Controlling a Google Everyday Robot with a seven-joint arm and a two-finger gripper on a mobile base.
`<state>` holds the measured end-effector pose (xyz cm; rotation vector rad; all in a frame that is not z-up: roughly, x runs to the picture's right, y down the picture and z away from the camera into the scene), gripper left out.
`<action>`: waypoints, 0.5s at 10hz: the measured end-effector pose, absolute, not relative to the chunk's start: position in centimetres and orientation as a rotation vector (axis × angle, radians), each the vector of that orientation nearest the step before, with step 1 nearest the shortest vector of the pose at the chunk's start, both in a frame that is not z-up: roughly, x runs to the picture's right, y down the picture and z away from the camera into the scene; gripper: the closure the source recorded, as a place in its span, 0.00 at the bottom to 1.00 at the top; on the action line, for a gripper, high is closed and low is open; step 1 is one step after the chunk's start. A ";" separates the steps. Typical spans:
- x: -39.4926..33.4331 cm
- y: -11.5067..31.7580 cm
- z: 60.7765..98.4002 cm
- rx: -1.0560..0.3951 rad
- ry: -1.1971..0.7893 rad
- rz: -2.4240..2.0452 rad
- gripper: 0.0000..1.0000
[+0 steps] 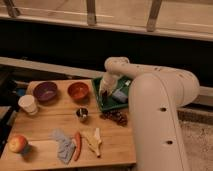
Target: Wipe tray with brush
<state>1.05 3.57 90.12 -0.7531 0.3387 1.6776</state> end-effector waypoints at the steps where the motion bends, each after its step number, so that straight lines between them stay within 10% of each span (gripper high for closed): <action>1: 1.8 3.7 89.7 -0.745 0.345 1.688 1.00; 5: 3.8 2.6 90.1 -0.718 0.357 1.733 1.00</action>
